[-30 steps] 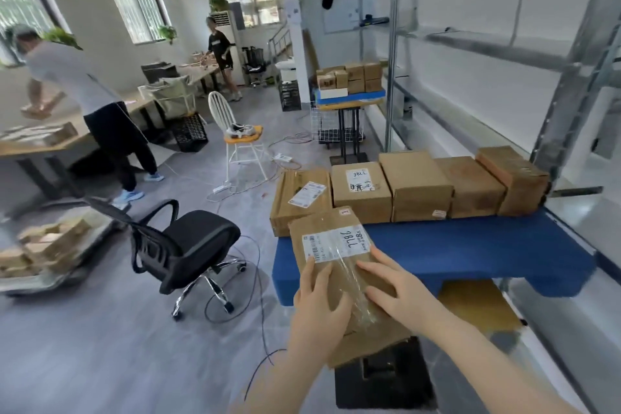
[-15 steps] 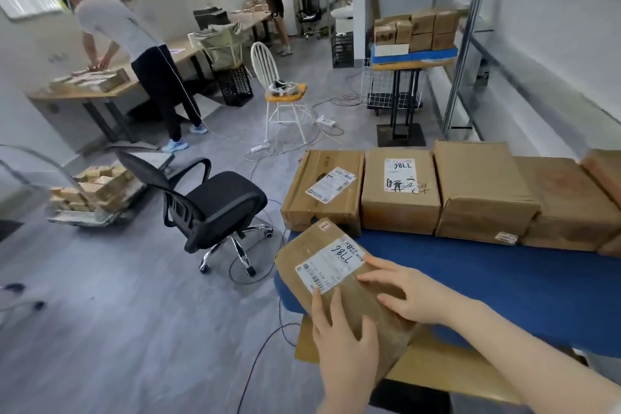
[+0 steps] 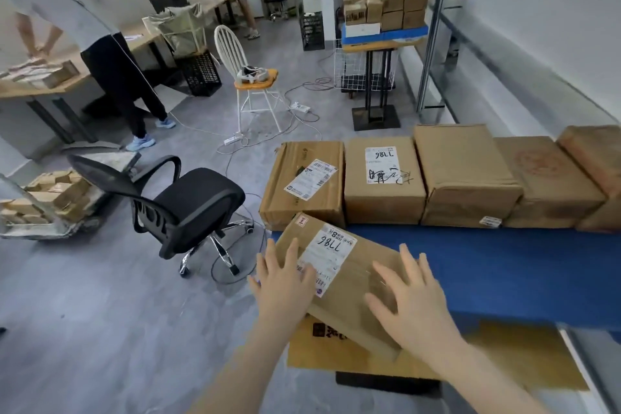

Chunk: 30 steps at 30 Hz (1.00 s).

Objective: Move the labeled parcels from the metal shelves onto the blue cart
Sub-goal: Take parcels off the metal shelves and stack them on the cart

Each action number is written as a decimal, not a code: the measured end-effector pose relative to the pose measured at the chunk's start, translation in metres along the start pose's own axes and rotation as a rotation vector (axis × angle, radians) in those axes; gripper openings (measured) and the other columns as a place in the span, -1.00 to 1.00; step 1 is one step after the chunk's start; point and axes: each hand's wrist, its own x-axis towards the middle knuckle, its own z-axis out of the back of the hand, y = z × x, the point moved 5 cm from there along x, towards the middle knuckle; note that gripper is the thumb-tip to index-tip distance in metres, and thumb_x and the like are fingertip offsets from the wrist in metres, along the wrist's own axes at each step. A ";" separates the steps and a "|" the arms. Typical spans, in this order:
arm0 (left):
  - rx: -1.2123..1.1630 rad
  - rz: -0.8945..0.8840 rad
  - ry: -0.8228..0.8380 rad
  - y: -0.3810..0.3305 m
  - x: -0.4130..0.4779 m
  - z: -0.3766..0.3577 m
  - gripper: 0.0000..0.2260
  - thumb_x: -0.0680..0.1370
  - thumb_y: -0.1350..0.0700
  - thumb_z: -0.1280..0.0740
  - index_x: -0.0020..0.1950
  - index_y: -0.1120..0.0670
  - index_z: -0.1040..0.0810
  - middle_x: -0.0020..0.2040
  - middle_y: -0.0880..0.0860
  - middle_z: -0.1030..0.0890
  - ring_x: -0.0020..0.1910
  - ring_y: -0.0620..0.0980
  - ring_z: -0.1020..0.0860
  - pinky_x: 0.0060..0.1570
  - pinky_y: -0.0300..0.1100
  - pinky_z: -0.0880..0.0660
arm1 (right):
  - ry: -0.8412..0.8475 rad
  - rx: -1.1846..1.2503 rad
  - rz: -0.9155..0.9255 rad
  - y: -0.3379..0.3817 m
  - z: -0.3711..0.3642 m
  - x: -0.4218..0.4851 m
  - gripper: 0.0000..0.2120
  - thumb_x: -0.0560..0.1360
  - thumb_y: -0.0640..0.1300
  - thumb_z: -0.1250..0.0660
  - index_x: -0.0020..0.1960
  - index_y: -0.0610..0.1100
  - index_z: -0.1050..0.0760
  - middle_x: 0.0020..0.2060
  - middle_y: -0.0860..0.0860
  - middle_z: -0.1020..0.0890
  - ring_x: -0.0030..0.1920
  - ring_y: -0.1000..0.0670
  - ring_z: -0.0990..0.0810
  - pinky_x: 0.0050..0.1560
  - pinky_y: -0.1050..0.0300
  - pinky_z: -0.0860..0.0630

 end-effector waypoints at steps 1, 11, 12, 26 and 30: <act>0.001 -0.038 0.020 0.007 0.004 0.000 -0.50 0.59 -0.15 -0.06 0.52 -0.20 -0.06 0.57 0.01 0.05 0.53 0.11 0.10 0.44 0.17 0.05 | 0.008 0.061 -0.050 0.003 -0.007 -0.008 -0.41 0.48 0.31 -0.13 0.46 0.23 -0.12 0.53 0.06 0.23 0.48 -0.06 0.40 0.44 -0.17 -0.08; -0.252 -0.069 0.005 0.038 0.014 0.001 -0.54 0.58 -0.15 -0.16 0.47 -0.20 -0.18 0.53 -0.05 0.00 0.46 0.11 -0.03 0.29 0.09 -0.26 | 0.036 0.214 0.009 -0.007 -0.010 0.070 -0.53 0.53 0.14 -0.24 0.42 0.24 -0.25 0.54 0.06 0.12 0.49 -0.01 0.35 0.43 -0.08 -0.09; -0.274 -0.070 0.018 0.038 0.019 0.002 -0.54 0.58 -0.14 -0.16 0.48 -0.19 -0.19 0.54 -0.04 0.00 0.47 0.12 -0.04 0.31 0.09 -0.25 | 0.042 0.208 0.021 -0.007 -0.010 0.076 -0.53 0.53 0.14 -0.23 0.42 0.24 -0.25 0.54 0.06 0.09 0.49 -0.02 0.34 0.44 -0.09 -0.07; -0.318 -0.116 0.040 0.037 0.027 0.017 -0.55 0.59 -0.11 -0.18 0.47 -0.24 -0.19 0.55 0.03 -0.02 0.49 0.12 -0.07 0.40 0.15 -0.16 | 0.032 0.161 -0.005 -0.003 0.007 0.083 -0.55 0.60 0.11 -0.11 0.48 0.16 -0.19 0.54 0.11 -0.01 0.53 -0.13 0.09 0.45 -0.12 -0.13; -0.094 -0.370 -0.061 -0.018 0.010 0.036 -0.49 0.59 -0.08 -0.16 0.52 -0.17 -0.09 0.57 0.06 0.03 0.52 0.13 0.04 0.45 0.12 0.03 | -0.167 0.240 -0.100 -0.020 0.036 0.045 -0.55 0.59 0.14 -0.10 0.47 0.19 -0.18 0.52 0.12 -0.08 0.47 0.01 -0.16 0.33 0.09 -0.28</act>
